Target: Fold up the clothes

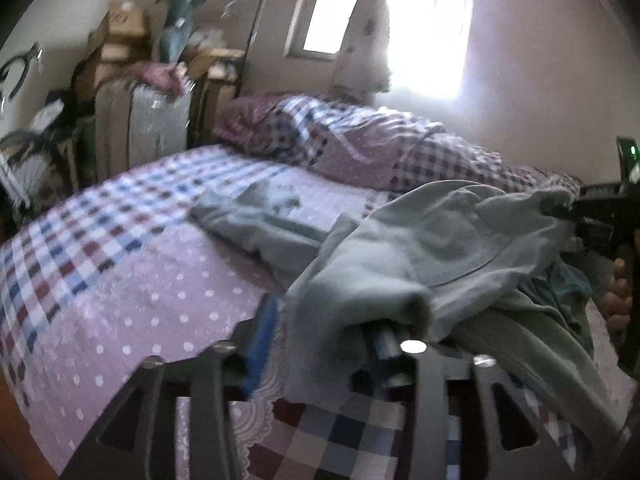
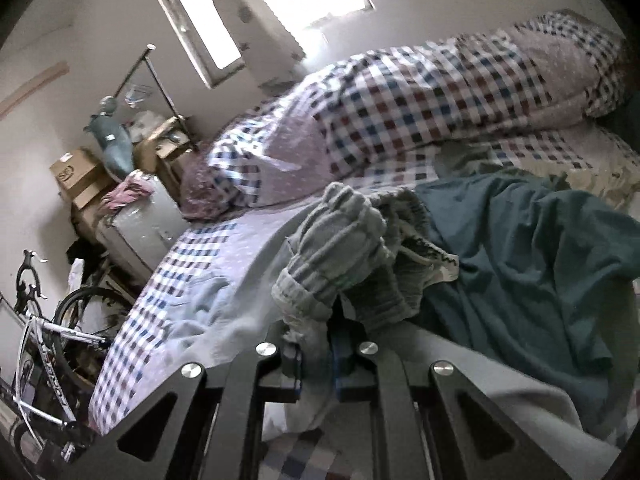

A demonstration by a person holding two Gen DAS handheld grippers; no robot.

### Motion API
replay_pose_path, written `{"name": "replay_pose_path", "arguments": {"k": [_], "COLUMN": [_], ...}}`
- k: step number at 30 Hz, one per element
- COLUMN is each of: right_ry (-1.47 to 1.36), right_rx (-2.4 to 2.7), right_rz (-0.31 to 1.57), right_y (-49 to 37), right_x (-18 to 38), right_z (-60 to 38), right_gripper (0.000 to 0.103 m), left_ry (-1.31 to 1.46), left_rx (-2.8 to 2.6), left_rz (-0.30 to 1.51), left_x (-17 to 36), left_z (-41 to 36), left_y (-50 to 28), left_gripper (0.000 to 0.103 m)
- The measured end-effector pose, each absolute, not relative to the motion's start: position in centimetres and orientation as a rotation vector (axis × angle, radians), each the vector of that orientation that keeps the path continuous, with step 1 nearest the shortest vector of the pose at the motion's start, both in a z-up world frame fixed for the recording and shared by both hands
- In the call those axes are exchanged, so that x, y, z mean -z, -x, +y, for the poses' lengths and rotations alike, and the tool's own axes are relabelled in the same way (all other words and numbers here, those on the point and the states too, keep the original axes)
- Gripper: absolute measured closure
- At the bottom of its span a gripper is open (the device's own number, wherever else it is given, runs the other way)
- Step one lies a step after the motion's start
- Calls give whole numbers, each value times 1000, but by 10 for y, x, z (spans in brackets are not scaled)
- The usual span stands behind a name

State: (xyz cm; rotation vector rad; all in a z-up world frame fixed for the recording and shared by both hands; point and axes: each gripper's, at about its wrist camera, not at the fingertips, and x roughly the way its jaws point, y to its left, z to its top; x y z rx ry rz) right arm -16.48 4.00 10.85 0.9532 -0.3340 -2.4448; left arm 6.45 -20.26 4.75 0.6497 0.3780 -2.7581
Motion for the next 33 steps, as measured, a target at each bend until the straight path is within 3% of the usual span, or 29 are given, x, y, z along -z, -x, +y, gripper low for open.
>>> {"name": "replay_pose_path", "arguments": {"k": [5,11,21,33], "right_ry": [-878,-848,-852,-901], "right_rx": [2459,2458,2409,2302], "right_rz": [-341,-368,-332,-435], "right_y": [120,82,25,-15], "right_x": [-124,-136,-144,-127], "right_z": [48,59,66,105], "right_gripper": [94,94,94,94], "left_ry": [-636,-524,-102,-45], "left_rx": [2882,3065,3131,3080], "left_rz": [148,-89,-459,-766], "left_x": [-56,-68,-87,-69], "left_z": [-176,-127,-46,23], "left_y": [-80,-114,-171,-132], "left_gripper": [19,19,17,17]}}
